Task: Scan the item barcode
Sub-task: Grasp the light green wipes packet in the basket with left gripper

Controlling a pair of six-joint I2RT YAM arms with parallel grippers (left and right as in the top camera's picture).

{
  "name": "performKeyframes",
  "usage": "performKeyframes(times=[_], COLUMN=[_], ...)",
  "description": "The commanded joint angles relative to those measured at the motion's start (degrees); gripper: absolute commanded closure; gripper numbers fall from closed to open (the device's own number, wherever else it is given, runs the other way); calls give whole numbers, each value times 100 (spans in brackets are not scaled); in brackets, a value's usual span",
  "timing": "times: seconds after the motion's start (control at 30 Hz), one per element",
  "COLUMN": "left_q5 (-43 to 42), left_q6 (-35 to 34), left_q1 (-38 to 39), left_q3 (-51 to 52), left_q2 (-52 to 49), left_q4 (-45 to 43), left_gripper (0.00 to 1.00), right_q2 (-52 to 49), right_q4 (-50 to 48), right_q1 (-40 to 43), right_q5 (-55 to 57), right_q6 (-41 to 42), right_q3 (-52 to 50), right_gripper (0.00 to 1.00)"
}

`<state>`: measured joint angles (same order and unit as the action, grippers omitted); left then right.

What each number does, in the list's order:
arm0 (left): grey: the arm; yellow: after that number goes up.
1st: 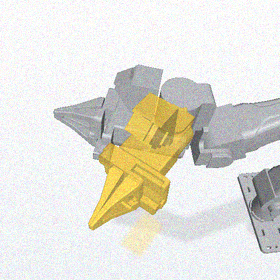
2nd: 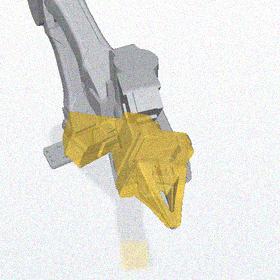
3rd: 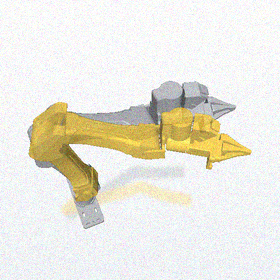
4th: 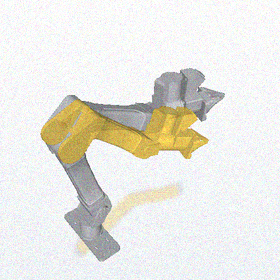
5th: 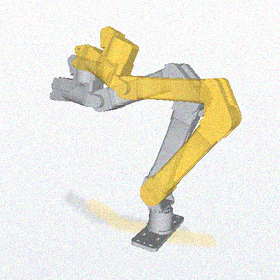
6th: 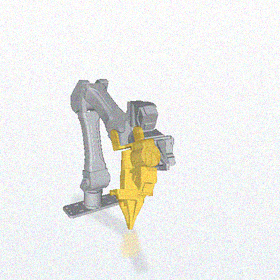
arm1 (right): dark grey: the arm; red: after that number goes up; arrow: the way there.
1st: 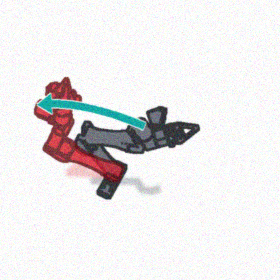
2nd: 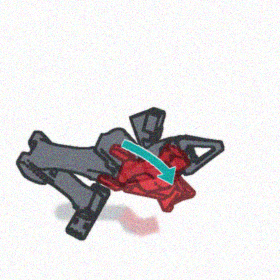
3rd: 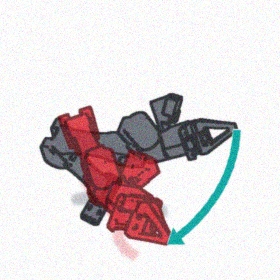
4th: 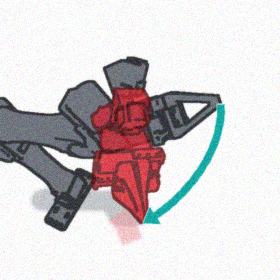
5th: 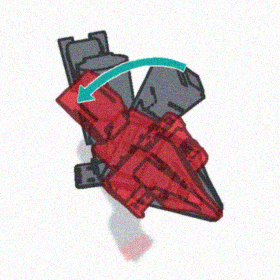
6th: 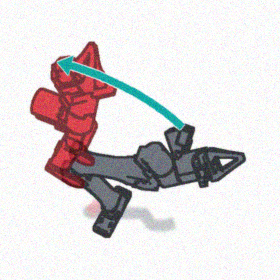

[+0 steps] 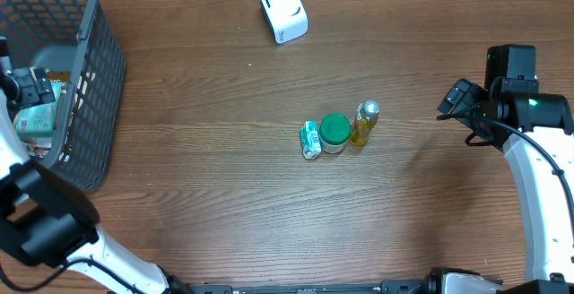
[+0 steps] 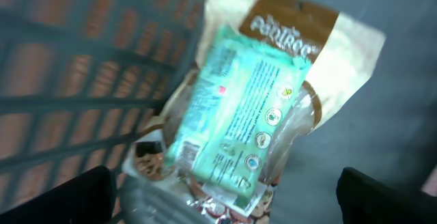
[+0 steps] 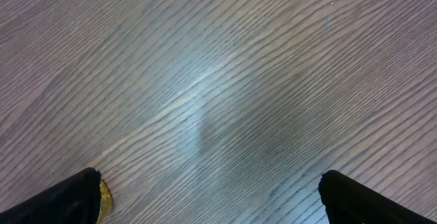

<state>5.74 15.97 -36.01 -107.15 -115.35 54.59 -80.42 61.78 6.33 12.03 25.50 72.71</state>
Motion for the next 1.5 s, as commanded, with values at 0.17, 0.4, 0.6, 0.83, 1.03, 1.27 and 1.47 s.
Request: performKeyframes(times=[0.17, 0.4, 0.6, 0.83, 1.03, 1.27, 1.47], left_q5=[-42, -46, -50, -118, -127, -671, -984], left_q6=[640, 1126, 1272, 1561, 1582, 1744, 1899], left_q1=[-13, -24, -44, -46, -144, -337, -350], left_q3=[17, 17, 17, 87, 105, 105, 107], left_q2=[-649, -957, -999, -1001, -1001, -1071, -1392], left_q4=[-111, -114, -291, -332, -365, -339, -205], left_gripper=[0, 0, 0, 0, 0, 0, 0], right_q2=[-9, -9, -9, -9, -9, -9, -9], right_q4=[-15, -15, -15, -15, -15, -15, -13], right_q1=[7, 7, 7, 7, 7, 7, 7], right_q5=[35, 35, 35, 35, 35, 35, 35], right_q6=[44, 44, 44, 44, 44, 44, 44], right_q3=[63, 63, 63, 63, 63, 63, 63], right_gripper=[0, 0, 0, 0, 0, 0, 0])
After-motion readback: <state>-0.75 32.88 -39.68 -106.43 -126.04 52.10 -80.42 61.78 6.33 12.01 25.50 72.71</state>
